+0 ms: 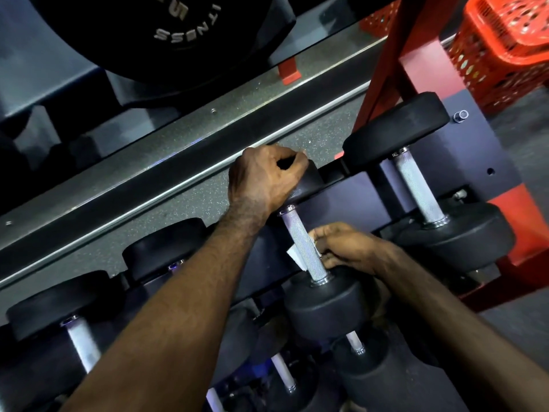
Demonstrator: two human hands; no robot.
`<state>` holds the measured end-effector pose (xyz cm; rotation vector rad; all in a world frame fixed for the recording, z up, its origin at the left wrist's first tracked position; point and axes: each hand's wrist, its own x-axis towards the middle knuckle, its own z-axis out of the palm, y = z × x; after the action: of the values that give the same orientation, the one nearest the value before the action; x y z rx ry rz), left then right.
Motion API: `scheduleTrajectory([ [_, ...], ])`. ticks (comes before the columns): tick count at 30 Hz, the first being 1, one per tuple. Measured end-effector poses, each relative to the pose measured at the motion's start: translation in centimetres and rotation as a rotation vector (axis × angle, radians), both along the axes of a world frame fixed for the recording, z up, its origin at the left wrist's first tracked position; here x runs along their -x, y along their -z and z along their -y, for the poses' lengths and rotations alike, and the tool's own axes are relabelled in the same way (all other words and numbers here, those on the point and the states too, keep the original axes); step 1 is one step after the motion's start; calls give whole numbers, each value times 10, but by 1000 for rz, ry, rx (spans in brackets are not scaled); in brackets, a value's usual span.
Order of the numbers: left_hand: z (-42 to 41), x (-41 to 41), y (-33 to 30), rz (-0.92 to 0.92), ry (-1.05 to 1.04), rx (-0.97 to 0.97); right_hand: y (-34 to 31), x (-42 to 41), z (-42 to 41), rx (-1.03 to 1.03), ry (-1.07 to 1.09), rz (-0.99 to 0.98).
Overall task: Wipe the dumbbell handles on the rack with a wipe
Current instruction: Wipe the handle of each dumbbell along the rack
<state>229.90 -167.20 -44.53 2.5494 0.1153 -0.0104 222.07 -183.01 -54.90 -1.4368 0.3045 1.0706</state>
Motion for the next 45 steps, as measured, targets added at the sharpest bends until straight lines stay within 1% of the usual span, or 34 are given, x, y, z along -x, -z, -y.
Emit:
scheduleTrajectory([
  [2,0,0,-1,1,4,0,-5,-13,-7,-59,132,-2],
  [4,1,0,-1,1,2,3,-13,-22,-15,-82,248,60],
  [7,1,0,-2,-5,-2,4,-22,0,-1,-8,169,183],
  [9,0,0,-2,-5,-9,8,-26,25,12,54,158,253],
  [12,1,1,-2,-1,-15,-2,-27,23,4,154,301,376],
  [14,2,1,-2,1,-11,3,-30,7,-11,215,344,468],
  [15,2,1,-2,1,-10,5,-31,3,-15,242,348,504],
  [17,1,1,-1,-3,-1,12,-32,9,-8,278,310,507],
  [20,1,0,0,2,-9,18,-37,38,14,367,95,478],
  [21,1,0,1,2,-11,18,-37,43,18,377,70,463],
  [26,2,1,0,1,-10,12,-42,12,-5,289,224,527],
  [29,2,1,-1,3,-12,22,-34,15,2,274,182,469],
  [33,2,2,0,-1,-20,38,-30,36,21,198,82,310],
  [36,2,2,-1,-11,-21,37,-35,9,1,128,124,200],
  [39,3,1,-2,-17,-22,2,-39,-12,-19,-11,200,114],
  [42,3,0,-3,-29,-27,-4,-34,0,-25,-100,118,41],
  [43,3,1,-3,-27,-29,-2,-32,6,-27,-95,80,21],
  [45,3,1,-2,-27,-28,2,-28,3,-35,-4,85,37],
])
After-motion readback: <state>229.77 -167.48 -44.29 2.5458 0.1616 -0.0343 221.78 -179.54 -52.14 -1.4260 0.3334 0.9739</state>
